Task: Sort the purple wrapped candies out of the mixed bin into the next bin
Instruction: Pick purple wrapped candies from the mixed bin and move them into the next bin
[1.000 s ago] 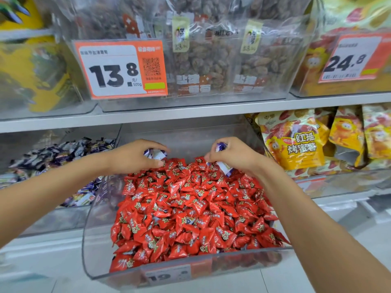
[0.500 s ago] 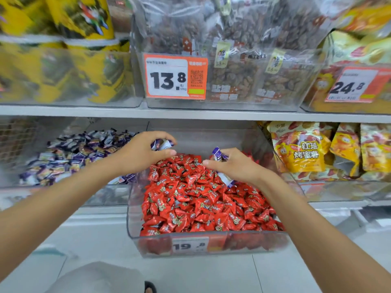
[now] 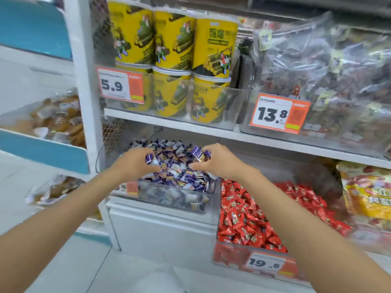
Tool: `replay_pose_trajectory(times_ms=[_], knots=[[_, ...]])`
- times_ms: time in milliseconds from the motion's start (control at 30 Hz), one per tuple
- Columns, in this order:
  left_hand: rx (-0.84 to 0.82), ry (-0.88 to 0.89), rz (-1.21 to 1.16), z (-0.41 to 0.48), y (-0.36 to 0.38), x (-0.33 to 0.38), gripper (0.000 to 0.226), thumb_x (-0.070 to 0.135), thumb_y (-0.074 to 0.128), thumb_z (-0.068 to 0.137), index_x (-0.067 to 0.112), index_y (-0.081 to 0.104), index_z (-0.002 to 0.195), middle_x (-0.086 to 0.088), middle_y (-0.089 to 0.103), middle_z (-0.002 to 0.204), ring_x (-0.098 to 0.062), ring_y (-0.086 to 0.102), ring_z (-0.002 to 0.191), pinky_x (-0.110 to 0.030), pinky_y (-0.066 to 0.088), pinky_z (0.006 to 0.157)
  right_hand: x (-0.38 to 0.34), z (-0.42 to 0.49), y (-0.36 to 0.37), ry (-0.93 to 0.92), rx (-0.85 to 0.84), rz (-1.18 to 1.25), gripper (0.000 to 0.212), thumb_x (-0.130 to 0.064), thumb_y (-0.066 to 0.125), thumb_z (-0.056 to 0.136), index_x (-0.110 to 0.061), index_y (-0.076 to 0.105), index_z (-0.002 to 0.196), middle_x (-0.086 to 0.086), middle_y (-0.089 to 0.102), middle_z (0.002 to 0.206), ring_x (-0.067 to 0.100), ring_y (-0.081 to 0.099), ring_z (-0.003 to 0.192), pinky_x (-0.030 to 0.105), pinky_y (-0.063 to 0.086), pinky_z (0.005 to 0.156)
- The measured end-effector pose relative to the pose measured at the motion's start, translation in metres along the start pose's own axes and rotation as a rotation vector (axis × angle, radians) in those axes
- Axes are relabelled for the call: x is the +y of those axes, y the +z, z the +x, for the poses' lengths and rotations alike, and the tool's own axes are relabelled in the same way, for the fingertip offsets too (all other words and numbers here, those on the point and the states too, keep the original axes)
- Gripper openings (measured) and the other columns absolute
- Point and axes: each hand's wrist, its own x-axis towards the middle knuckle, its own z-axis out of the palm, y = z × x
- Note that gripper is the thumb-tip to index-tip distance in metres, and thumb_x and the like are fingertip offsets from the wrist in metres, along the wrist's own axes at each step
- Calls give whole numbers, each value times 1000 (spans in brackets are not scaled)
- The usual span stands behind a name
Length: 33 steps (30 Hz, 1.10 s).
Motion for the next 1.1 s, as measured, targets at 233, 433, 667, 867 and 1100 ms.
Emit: replay_pose_trajectory(times_ms=[233,433,667,867,1100], knots=[[-100,-78,307,61,-23,-53,77,57,74,75,20,48,138,-11,58,132,-29,54,117,-41,47,99,-13,79,37,17,-218,-162,81,-56,70,81,-20,39,146,3,44,148,26,45,133,33,40,101],[-78,36,273,59,-3,-39,72,52,70,81,31,41,143,-5,44,148,-31,39,134,-49,37,108,13,75,33,-16,-187,-150,82,-48,72,82,-30,31,151,-3,31,157,21,36,141,35,33,113],[-48,253,-148,12,22,64,30,39,65,90,24,66,116,6,66,110,-10,61,97,-32,52,88,67,-43,-29,-24,251,-159,25,1,55,83,-22,67,82,-6,64,79,13,58,76,27,43,74],[-56,335,-195,10,70,144,47,40,77,78,26,62,121,4,55,120,-16,49,115,-33,40,100,111,-101,6,-27,-233,-256,61,-47,70,84,-31,50,140,3,39,152,20,33,139,40,28,116],[-36,421,-45,15,81,151,42,52,67,61,37,68,100,11,63,90,-14,56,91,-38,38,98,199,-101,-29,155,-103,-382,41,-41,64,90,-14,62,122,14,59,123,33,51,120,39,42,100]])
